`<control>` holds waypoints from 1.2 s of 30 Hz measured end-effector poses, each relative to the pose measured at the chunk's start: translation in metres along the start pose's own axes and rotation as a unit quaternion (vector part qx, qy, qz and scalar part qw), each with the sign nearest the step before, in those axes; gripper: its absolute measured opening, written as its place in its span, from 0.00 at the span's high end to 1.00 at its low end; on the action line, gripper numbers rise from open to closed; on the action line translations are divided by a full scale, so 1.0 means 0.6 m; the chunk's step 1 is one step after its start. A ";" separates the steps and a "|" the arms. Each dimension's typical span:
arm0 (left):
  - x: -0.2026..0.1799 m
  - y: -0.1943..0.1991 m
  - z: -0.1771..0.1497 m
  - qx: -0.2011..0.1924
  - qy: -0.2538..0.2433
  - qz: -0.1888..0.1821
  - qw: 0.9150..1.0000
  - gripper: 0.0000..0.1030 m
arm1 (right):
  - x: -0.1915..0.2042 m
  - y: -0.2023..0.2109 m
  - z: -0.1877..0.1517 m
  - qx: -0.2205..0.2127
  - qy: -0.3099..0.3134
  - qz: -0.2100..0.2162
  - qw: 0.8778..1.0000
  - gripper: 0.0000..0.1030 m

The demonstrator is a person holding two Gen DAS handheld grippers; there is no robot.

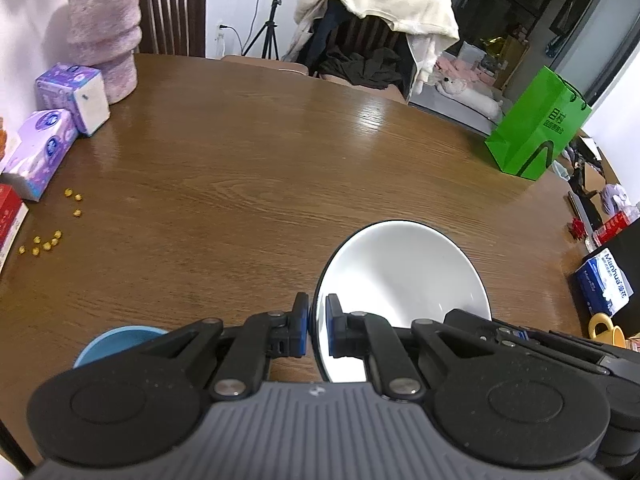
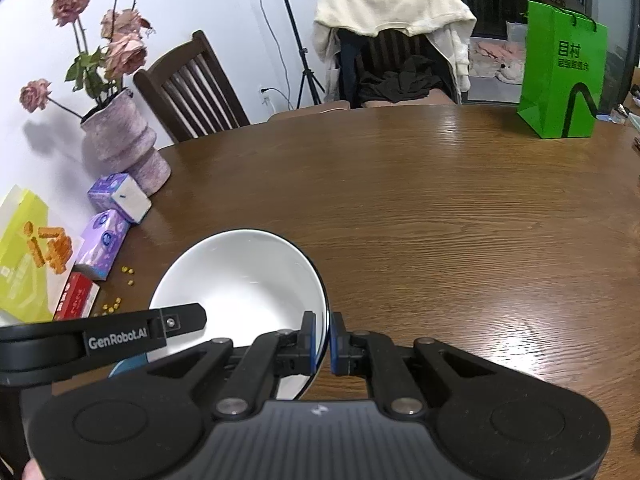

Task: Organize plates and bowls
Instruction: 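Carry the white bowl with both grippers over the blue bowl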

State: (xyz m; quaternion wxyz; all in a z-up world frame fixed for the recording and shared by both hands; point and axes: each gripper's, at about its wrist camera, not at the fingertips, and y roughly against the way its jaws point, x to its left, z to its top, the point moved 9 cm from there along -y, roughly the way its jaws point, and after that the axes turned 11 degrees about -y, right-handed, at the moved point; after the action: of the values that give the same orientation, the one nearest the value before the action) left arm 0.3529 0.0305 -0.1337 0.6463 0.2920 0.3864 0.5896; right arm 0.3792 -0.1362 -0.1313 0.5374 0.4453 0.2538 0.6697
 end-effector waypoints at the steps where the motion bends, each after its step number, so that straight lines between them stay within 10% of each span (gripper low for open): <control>1: 0.004 0.002 -0.002 0.000 0.001 0.001 1.000 0.91 | 0.005 -0.001 -0.002 0.001 0.002 0.001 1.000 0.93; 36: 0.123 0.058 -0.055 -0.005 0.021 0.012 1.000 0.91 | 0.128 -0.003 -0.078 0.017 0.028 0.016 0.999 0.93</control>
State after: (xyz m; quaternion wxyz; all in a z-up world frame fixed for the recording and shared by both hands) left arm 0.3066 0.1056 -0.1338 0.6323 0.2814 0.3934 0.6052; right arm 0.3375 -0.0568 -0.1301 0.5120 0.4389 0.2732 0.6860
